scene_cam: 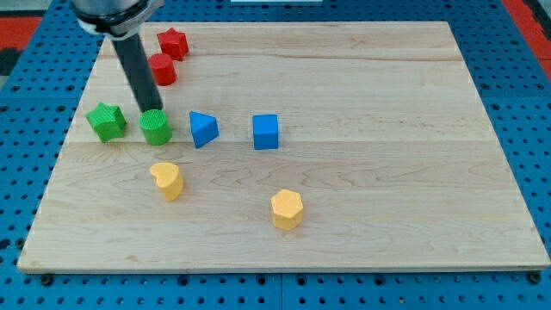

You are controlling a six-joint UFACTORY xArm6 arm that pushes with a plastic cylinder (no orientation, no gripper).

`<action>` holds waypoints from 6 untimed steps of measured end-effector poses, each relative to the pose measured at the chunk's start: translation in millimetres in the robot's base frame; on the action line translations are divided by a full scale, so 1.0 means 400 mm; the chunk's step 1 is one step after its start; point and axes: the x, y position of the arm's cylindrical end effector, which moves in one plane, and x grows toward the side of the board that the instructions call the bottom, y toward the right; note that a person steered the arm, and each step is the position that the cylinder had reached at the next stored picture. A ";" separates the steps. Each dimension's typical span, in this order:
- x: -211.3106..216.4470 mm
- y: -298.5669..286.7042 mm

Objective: Move the yellow hexagon parallel to the right of the yellow heart

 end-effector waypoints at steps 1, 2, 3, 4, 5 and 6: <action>-0.034 0.210; 0.055 0.521; 0.286 0.684; 0.447 0.668; 0.528 0.604; 0.478 0.441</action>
